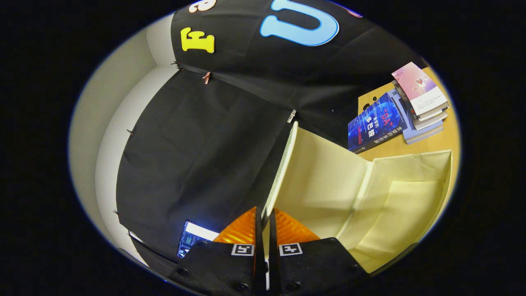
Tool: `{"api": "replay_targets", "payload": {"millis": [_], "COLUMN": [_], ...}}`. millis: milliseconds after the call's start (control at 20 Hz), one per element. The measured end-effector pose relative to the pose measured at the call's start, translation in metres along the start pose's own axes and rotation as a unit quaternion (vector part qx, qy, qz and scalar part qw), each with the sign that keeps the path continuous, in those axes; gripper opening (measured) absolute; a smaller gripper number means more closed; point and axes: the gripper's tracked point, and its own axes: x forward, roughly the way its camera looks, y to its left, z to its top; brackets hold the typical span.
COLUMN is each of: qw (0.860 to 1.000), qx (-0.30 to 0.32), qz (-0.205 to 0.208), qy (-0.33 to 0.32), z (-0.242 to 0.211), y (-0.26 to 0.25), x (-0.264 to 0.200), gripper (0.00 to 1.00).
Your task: Open the storage box then place both shoes into the box .Put the left shoe in first, then the right shoe, with the right side of both shoes facing outward in a uniform manner.
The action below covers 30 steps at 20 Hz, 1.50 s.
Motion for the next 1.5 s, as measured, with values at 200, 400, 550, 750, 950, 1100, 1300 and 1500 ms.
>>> {"api": "replay_targets", "payload": {"millis": [200, 400, 550, 750, 950, 1100, 1300, 1500], "qw": [1.0, 0.999, 0.999, 0.995, 0.984, 0.972, 0.939, 0.895], "qx": [-0.016, -0.014, -0.019, -0.068, -0.125, -0.154, -0.193, -0.206], "qz": [-0.016, -0.03, -0.039, -0.065, -0.12, -0.169, -0.277, -0.39], "qy": [-0.017, -0.019, -0.017, -0.021, -0.044, -0.059, -0.073, -0.071], "z": [0.003, 0.004, 0.004, 0.008, 0.023, 0.028, 0.028, 0.014], "y": [-0.003, -0.012, -0.014, -0.022, -0.035, -0.051, -0.098, -0.159], "x": [0.024, 0.033, 0.028, -0.003, -0.067, -0.126, -0.219, -0.316], "gripper": [0.15, 0.31, 0.52, 0.78, 0.91, 0.9, 0.9, 0.91]}}
